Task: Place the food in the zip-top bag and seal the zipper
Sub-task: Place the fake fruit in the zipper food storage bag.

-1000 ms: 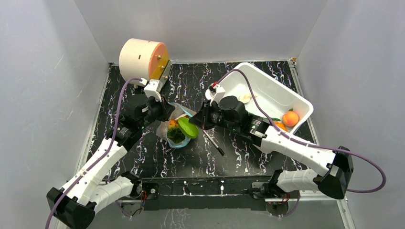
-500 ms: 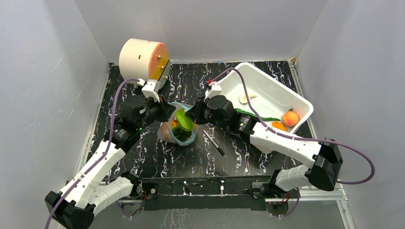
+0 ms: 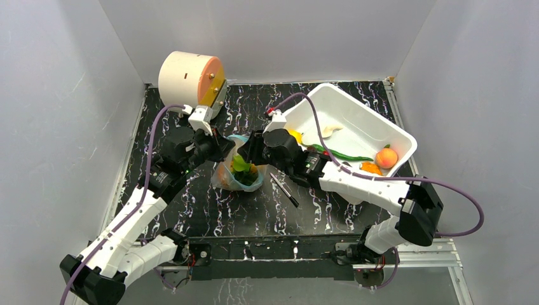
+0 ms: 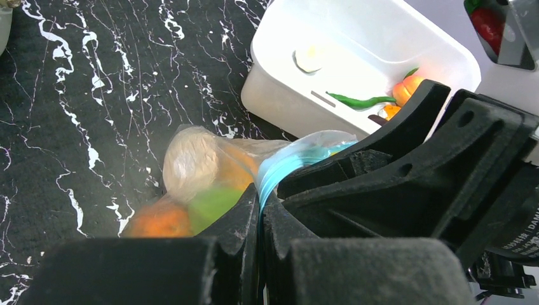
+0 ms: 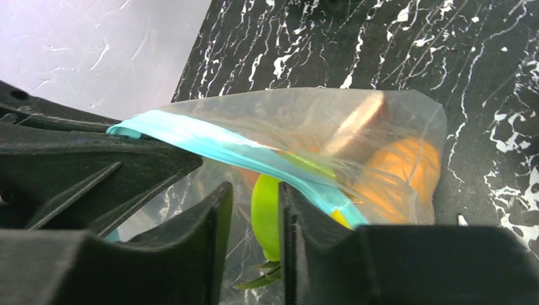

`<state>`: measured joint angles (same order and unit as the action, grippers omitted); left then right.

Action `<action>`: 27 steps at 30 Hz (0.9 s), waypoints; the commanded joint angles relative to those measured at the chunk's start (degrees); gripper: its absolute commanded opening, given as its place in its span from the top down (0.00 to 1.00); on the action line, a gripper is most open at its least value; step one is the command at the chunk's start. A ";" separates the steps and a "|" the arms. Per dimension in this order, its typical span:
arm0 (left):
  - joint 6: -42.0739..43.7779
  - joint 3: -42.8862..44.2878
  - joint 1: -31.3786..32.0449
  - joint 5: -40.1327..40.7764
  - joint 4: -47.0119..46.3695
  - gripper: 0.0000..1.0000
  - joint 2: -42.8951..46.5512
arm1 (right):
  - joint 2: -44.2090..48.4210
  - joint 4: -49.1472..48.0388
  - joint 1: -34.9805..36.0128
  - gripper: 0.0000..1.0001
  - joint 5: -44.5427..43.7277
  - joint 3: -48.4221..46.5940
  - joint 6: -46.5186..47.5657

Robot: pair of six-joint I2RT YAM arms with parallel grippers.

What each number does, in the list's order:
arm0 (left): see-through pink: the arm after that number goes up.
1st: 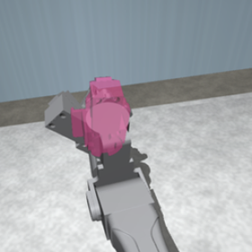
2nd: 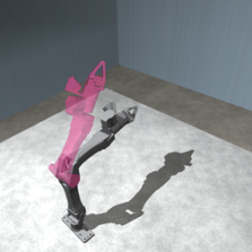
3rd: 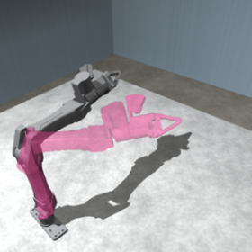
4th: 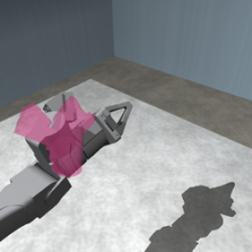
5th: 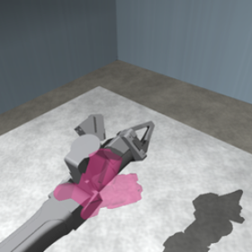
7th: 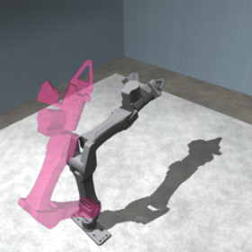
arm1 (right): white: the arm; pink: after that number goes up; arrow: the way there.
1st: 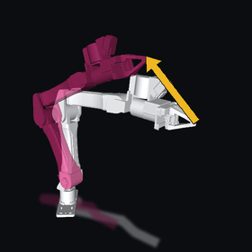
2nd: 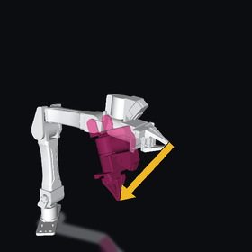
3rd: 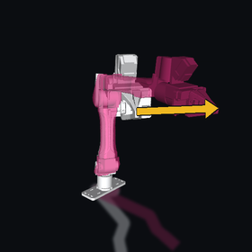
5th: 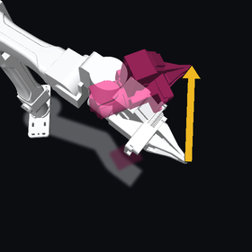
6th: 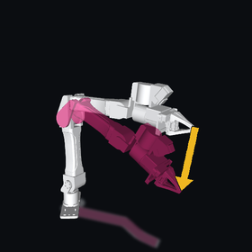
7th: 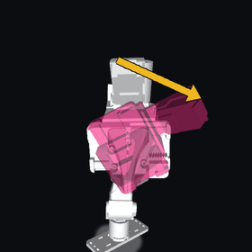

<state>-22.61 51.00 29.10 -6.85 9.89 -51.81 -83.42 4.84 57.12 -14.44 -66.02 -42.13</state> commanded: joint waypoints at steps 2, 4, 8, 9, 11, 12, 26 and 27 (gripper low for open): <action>1.13 -0.17 0.17 0.23 -2.07 1.00 1.79 | 1.88 -4.61 0.18 0.61 4.50 -2.72 2.69; 1.71 -0.37 0.16 0.55 -1.86 1.00 1.63 | 2.30 -2.43 0.17 0.56 5.76 -3.45 2.91; 2.92 -0.72 0.17 1.51 -1.07 1.00 1.63 | 4.46 0.09 0.18 0.48 10.10 -4.04 7.25; 3.19 -0.79 0.15 1.57 -1.02 1.00 1.77 | 5.16 0.74 0.18 0.47 11.39 -4.27 9.36; 3.80 -1.05 0.14 1.58 -1.10 1.00 1.99 | 6.43 2.40 0.18 0.45 14.19 -5.02 13.62; 4.16 -1.26 0.16 1.80 -1.17 1.00 2.11 | 6.99 3.67 0.12 0.45 14.67 -5.67 15.58; 11.76 -7.55 0.17 -1.52 -5.88 1.00 4.50 | 8.86 23.00 -9.75 0.42 6.44 -14.33 34.75; 13.19 -7.96 0.17 -2.74 -6.27 1.00 4.94 | 8.62 24.17 -10.97 0.42 6.30 -14.99 36.48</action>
<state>-14.06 44.58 29.10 -6.07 6.96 -49.21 -75.09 23.46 50.48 -4.51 -76.62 -13.91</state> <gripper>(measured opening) 0.007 0.578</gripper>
